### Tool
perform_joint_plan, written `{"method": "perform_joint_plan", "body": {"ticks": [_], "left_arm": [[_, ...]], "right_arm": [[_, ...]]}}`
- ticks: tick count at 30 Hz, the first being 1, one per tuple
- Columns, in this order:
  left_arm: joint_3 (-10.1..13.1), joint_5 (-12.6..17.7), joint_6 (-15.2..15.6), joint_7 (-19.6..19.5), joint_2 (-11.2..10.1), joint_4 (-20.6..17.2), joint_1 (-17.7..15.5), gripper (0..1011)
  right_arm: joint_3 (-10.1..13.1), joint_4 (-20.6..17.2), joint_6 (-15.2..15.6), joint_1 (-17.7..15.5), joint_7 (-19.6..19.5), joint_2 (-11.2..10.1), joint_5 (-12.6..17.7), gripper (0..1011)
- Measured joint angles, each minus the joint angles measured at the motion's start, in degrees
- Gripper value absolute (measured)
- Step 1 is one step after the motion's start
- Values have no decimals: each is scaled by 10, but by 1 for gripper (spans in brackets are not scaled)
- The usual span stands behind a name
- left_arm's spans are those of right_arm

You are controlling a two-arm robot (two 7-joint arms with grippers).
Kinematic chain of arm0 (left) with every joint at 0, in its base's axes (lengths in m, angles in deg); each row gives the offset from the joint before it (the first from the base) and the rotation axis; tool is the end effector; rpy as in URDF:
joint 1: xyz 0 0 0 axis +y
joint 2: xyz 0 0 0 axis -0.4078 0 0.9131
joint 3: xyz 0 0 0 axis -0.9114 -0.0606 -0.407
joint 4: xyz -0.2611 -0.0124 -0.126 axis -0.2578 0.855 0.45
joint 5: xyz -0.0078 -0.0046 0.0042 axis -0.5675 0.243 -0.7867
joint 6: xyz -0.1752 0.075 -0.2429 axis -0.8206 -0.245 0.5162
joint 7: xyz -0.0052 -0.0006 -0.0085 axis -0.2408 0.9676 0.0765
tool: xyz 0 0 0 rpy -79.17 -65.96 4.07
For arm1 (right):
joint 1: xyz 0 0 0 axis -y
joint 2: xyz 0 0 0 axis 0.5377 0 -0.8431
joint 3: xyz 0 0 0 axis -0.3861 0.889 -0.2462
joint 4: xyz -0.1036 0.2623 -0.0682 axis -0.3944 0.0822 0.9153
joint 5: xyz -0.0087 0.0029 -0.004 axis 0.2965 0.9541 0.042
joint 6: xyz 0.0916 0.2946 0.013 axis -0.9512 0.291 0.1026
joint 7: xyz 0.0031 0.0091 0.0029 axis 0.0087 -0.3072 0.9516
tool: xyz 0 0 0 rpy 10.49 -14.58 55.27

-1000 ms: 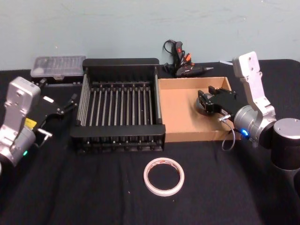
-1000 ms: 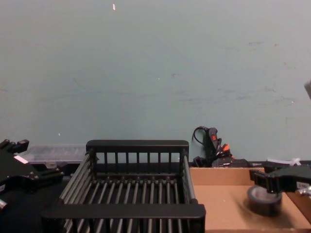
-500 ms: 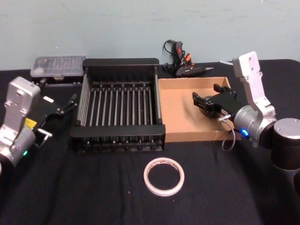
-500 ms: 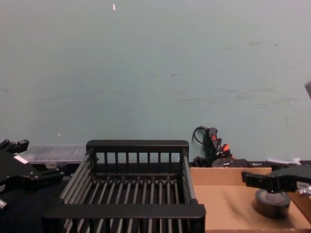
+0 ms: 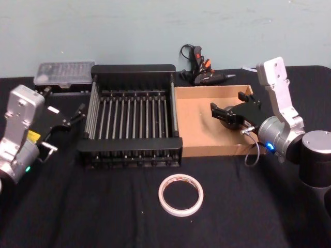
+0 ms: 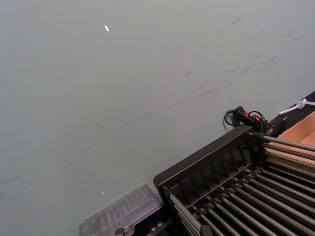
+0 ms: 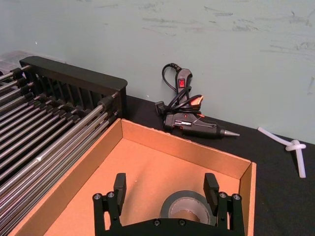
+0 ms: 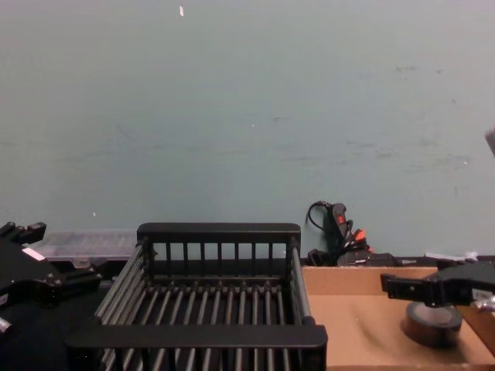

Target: Pick up the white tape and place it into the black box , Pick up the silver tape and place it into the brown box.

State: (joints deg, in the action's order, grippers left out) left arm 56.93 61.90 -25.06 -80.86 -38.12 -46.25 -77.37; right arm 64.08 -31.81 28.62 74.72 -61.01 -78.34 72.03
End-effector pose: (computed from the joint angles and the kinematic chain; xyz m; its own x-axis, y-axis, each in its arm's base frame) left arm 0.3580 0.0827 -0.3023 0.2923 0.8803 0.3738 -0.9553 0.2873 0.0704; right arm 0.4058 -0.0207 -0.2831 0.4017 -0.9134 0.0661 0.8848 0.3684 -0.2853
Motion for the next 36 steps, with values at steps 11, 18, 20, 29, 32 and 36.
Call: {"method": "perform_joint_plan", "body": {"ticks": [11, 18, 20, 29, 32, 36], "left_arm": [[0, 0, 0, 0, 0, 0, 0, 1001], [0, 0, 0, 0, 0, 0, 0, 1001], [0, 0, 0, 0, 0, 0, 0, 1001], [0, 0, 0, 0, 0, 0, 0, 1001], [0, 0, 0, 0, 0, 0, 0, 1001], [0, 0, 0, 0, 0, 0, 0, 1001]], "right_arm": [[0, 0, 0, 0, 0, 0, 0, 1002], [0, 0, 0, 0, 0, 0, 0, 1002], [0, 0, 0, 0, 0, 0, 0, 1003], [0, 0, 0, 0, 0, 0, 0, 1002], [0, 0, 0, 0, 0, 0, 0, 1003], [0, 0, 0, 0, 0, 0, 0, 1002]]}}
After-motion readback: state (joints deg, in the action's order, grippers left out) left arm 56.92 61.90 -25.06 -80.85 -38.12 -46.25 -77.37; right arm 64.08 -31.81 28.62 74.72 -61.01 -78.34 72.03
